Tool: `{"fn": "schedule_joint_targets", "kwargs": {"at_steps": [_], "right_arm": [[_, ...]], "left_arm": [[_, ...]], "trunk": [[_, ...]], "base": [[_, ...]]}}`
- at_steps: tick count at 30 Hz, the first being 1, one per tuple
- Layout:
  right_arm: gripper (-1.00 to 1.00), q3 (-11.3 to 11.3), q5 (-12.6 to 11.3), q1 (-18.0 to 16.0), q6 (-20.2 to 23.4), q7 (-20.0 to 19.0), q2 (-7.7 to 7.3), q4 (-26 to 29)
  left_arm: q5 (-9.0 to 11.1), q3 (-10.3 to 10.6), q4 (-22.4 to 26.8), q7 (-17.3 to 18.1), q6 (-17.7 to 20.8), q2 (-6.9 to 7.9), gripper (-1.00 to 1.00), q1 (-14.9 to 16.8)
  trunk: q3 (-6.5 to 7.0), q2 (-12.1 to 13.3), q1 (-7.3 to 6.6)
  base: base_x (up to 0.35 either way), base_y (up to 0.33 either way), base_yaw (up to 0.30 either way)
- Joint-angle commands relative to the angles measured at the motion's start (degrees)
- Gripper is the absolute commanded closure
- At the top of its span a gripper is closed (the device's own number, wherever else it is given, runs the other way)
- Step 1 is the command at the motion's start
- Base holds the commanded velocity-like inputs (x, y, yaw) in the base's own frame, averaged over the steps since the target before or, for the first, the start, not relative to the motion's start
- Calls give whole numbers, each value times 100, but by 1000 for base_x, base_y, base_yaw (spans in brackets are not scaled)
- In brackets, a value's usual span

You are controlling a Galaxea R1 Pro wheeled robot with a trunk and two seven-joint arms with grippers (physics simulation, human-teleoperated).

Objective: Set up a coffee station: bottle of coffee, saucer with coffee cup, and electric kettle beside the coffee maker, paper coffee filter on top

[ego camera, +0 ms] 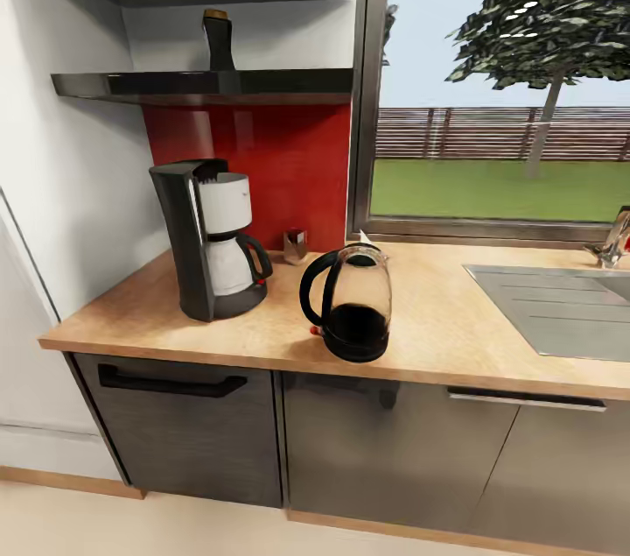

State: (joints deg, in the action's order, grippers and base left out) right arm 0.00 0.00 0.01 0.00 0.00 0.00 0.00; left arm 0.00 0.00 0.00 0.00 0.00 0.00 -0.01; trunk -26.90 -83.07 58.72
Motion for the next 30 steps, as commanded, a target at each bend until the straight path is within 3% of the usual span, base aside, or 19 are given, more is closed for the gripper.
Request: {"fn": "schedule_joint_targets", "kwargs": {"at_steps": [1, 11, 21, 30], "right_arm": [[-100, 0, 0, -1, 0, 0, 0, 0], [-100, -7, 5, -53, -8, -9, 317, 300], [-100, -9, 9, -54, -9, -9, 320, 316], [-100, -8, 17, -54, -9, -9, 323, 317]], "left_arm": [[0, 0, 0, 0, 0, 0, -100, 1], [19, -9, 146, 9, -27, -37, -100, 10], [-38, -9, 149, -24, -26, -38, -100, 10], [6, -9, 149, -52, -26, -51, -100, 14]], "trunk": [[-3, -1, 0], [-3, -1, 0], [-3, -1, 0], [-4, -1, 0]], "base": [[0, 0, 0], [0, 0, -3], [0, -100, -232], [0, -275, -26]]}}
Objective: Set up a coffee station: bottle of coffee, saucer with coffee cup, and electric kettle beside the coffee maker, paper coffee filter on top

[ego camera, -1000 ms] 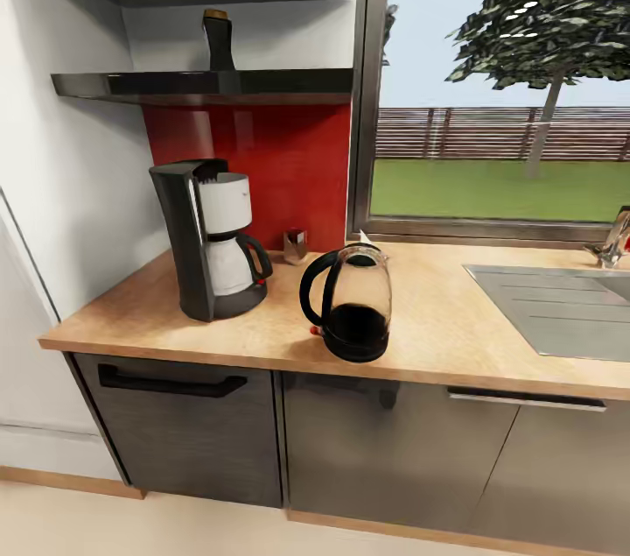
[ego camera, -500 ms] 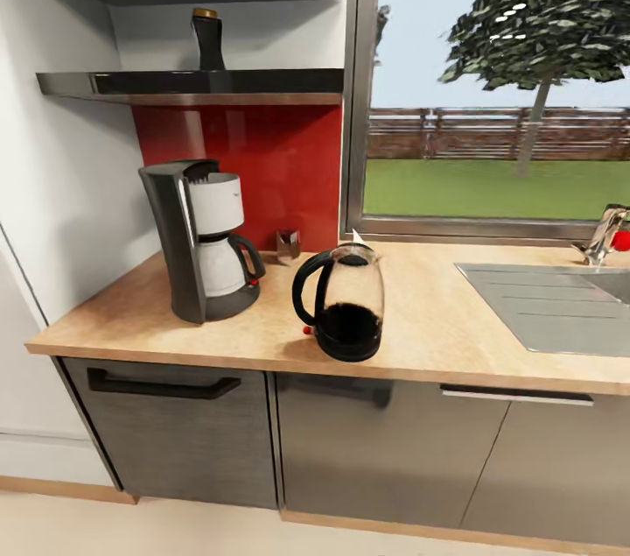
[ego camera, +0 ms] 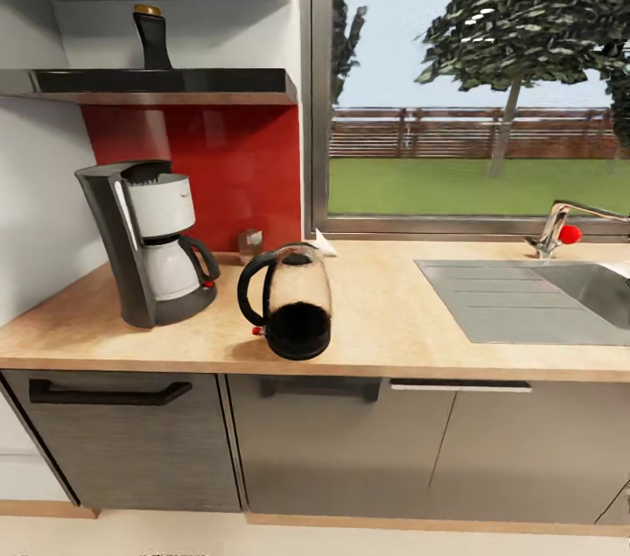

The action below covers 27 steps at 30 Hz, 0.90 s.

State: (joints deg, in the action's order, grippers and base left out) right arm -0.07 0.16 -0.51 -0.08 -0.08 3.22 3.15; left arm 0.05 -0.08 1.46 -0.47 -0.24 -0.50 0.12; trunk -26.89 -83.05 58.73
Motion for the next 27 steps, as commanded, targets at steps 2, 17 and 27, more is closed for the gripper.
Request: {"fn": "schedule_joint_targets", "kwargs": {"at_steps": [2, 17, 27], "right_arm": [[-100, -1, 2, -2, -1, -1, -1, 6], [-100, 7, 11, -2, -1, -1, -13, 85], [-100, 7, 11, -2, -8, 16, -15, 130]], "left_arm": [[6, -1, 3, -5, -2, -2, -100, 2], [28, -8, 8, 40, 12, -13, -100, 7], [92, -35, 5, 29, 34, -5, -100, 27]], "trunk": [[-14, -3, 0], [5, 118, -66], [184, 519, -286]], "base": [[0, -277, 162], [0, -102, 89], [0, 0, 0]]}}
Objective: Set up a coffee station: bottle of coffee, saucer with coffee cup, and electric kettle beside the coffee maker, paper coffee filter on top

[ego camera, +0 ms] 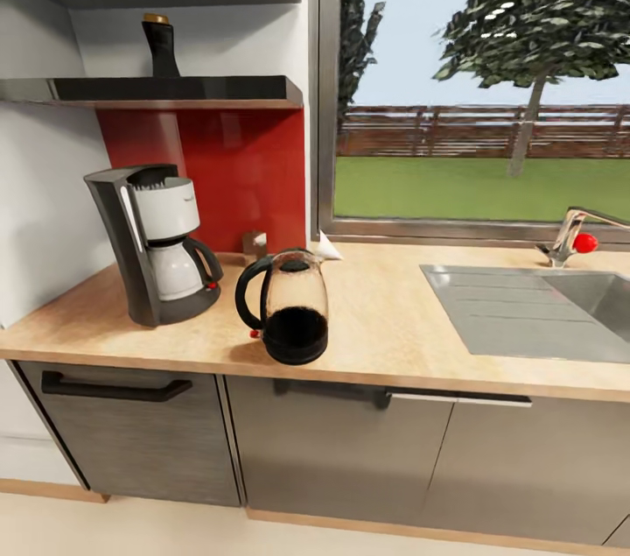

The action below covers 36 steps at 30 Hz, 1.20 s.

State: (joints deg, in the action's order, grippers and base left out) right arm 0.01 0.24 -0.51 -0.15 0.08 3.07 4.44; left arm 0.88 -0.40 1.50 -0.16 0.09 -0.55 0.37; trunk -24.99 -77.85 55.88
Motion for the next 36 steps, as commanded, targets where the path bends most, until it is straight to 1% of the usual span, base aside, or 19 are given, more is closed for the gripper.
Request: {"fn": "schedule_joint_targets", "kwargs": {"at_steps": [1, 4, 12, 15, 22, 28, 32, 36], "right_arm": [[-100, -1, 2, -2, -1, 1, 0, 12], [-100, -4, 2, -2, 5, 1, 0, 36], [-100, -7, 2, -2, 1, 1, -2, 43], [-100, -9, 2, -2, -2, 5, -7, 140], [-100, -9, 2, -2, 7, 5, -66, 913], [-100, -9, 9, -2, 8, 10, -72, 1592], [-100, -1, 4, -2, 6, 10, -53, 1824], [-100, 6, 3, -2, -1, 10, -21, 1893]], "left_arm": [[9, -3, 2, -2, 2, 0, -100, 4], [14, -8, 0, -7, 8, 26, -100, 18], [7, -4, 0, -7, 8, 40, -100, 23], [3, -4, 0, -16, 8, 54, -100, 24], [-12, -4, 0, -50, -5, 104, -100, 24], [-9, -4, 0, -54, -9, 148, -100, 24], [-9, -4, 0, -54, -15, 145, -100, 24], [-9, -4, 0, -54, -17, 148, -100, 24]], "trunk": [[13, 39, -23], [66, 159, -89], [210, 480, -265], [264, 600, -331], [390, 881, -484], [497, 1121, -616], [569, 1282, -704], [641, 1442, -792]], "base": [[0, 0, 0], [0, 0, 0], [0, 0, 0], [0, 0, 0], [0, 0, 0], [0, 0, 0], [0, 0, 0], [0, 0, 0]]}}
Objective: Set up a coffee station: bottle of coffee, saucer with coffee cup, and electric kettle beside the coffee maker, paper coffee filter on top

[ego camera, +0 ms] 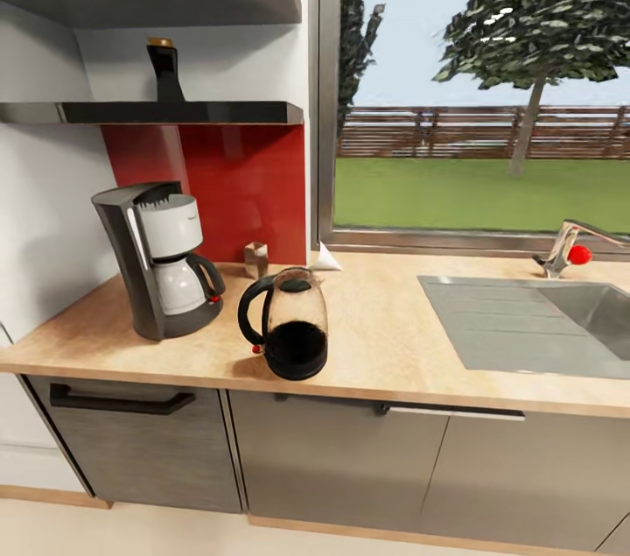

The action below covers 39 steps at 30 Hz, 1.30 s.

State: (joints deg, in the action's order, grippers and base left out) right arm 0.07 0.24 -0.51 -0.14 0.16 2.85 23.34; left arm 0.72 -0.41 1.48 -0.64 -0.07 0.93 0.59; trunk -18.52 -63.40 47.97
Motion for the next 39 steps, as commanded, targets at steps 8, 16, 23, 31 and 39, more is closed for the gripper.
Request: {"fn": "schedule_joint_targets", "kwargs": {"at_steps": [8, 16, 23, 31, 39], "right_arm": [[-100, 10, 1, -2, -3, -30, 31, 149], [-100, 16, 5, -2, -1212, -19, 49, 933], [-100, 11, -20, -4, -1486, -1, 231, 1809], [-100, 18, -24, -8, -1481, 2, 458, 2803], [-100, 20, -24, -4, -1473, 10, 566, 3476]], "left_arm": [[7, -3, 3, -7, -7, 4, -100, 12], [10, -2, 5, -23, 1, 206, -100, 20], [19, -3, 8, -24, -1, 215, -100, 20], [25, -3, 10, -23, 4, 221, -100, 27], [25, -3, 10, -16, 13, 205, -100, 29]], "trunk": [[138, 318, -176], [281, 639, -352], [407, 920, -506], [551, 1241, -682], [694, 1562, -857]], "base": [[0, 0, 0], [0, 0, 0], [-121, 0, 0], [-111, 0, 0], [-86, 0, 0]]}}
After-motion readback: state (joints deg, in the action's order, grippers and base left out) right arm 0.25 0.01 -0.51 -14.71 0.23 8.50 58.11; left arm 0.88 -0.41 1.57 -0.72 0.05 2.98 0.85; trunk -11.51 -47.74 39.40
